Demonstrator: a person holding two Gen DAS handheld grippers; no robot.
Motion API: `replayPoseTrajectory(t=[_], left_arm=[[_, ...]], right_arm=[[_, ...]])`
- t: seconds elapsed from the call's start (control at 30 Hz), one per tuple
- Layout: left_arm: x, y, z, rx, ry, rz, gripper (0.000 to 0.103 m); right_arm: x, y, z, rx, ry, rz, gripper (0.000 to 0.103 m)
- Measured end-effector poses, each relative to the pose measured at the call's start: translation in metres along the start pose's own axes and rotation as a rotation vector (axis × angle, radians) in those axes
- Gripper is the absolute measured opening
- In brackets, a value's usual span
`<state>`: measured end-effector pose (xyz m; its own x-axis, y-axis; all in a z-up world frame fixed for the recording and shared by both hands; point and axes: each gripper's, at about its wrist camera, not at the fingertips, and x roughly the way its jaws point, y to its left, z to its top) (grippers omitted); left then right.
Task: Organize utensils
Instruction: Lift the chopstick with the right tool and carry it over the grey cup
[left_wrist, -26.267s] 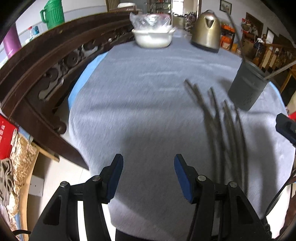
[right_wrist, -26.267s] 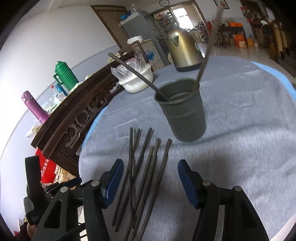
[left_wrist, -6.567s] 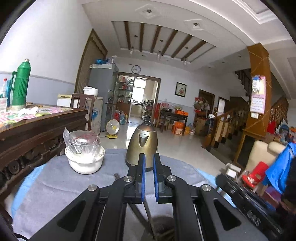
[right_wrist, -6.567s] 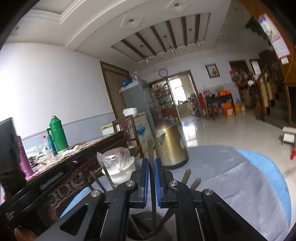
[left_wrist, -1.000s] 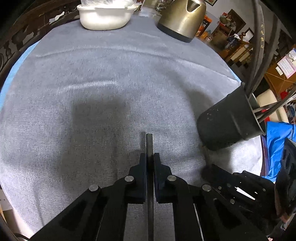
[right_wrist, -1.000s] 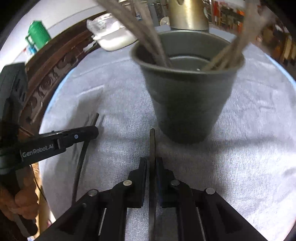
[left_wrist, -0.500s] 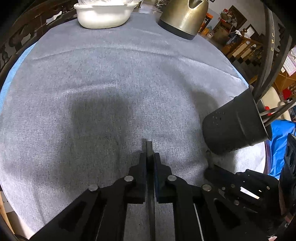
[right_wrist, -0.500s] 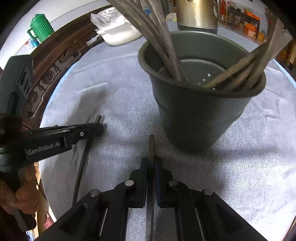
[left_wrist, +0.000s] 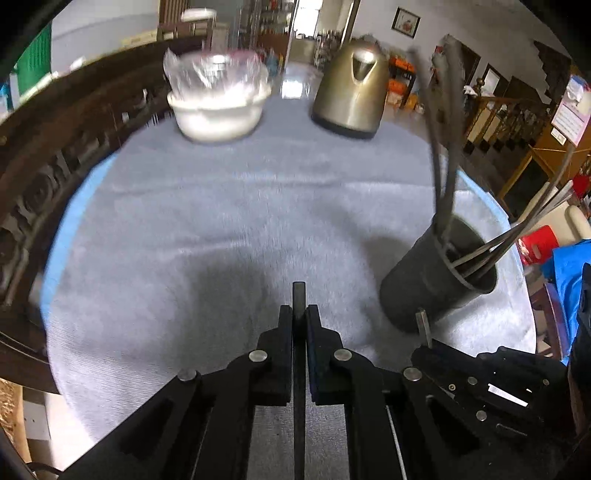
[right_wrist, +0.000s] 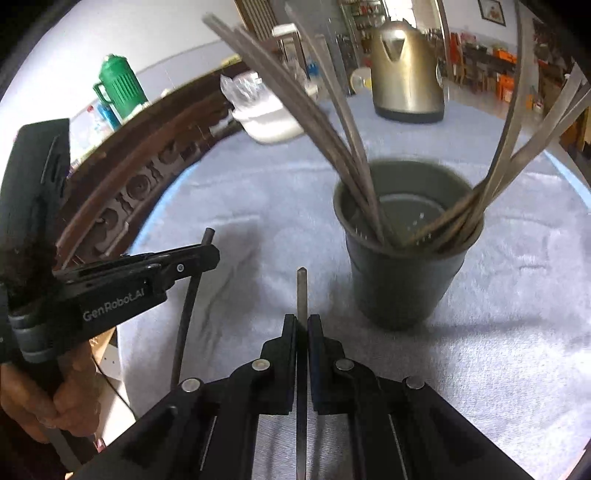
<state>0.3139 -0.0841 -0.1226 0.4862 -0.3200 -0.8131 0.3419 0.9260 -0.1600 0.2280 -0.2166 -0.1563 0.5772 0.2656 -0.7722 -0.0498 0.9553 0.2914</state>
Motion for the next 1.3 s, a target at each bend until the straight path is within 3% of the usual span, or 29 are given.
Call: replayPoseTrajectory(t=[0.6, 1.3], left_arm=[[-0.054, -0.014, 0.013, 0.029, -0.148, 0.014, 0.007], [-0.111, -0.016, 0.018, 0.003, -0.261, -0.053, 0.007]], right_arm=[[-0.064, -0.001, 0.014, 0.005, -0.228, 0.108, 0.006], [-0.101, -0.001, 0.014, 0.026, -0.358, 0.164, 0.006]])
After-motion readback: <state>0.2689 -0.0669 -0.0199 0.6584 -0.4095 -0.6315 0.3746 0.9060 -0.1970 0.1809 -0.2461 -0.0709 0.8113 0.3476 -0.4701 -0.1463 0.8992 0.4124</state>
